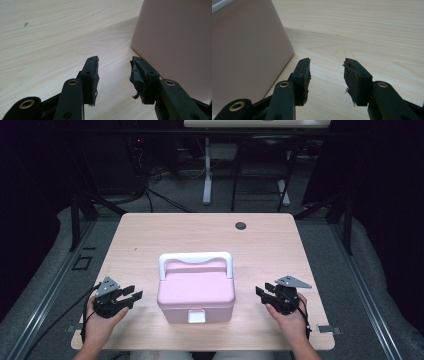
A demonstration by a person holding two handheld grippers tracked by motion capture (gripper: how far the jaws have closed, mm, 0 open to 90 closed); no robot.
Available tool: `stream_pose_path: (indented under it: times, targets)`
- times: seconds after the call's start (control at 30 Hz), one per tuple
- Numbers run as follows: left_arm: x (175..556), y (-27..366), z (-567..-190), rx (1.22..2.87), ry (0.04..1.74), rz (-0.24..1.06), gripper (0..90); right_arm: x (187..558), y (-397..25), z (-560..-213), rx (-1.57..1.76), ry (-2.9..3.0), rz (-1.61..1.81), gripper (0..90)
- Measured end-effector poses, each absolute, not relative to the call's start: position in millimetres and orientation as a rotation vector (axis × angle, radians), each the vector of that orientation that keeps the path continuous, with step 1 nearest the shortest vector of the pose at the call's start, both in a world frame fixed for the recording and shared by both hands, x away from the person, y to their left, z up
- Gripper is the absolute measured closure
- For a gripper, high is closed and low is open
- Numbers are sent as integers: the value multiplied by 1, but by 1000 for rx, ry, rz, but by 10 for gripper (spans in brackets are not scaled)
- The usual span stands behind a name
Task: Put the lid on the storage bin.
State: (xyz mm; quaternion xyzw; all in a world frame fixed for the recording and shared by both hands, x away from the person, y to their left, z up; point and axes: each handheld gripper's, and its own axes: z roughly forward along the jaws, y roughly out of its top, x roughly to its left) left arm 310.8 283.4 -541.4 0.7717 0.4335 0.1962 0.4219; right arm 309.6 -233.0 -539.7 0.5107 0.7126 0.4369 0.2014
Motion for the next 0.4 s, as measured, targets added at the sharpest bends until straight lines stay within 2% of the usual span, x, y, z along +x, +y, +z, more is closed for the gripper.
stream_pose_path:
  times: [0.4]
  targets:
    - [314, 283, -550, 1947, 1091, 454, 554, 315, -234, -549, 1443, 1994, 1219, 471]
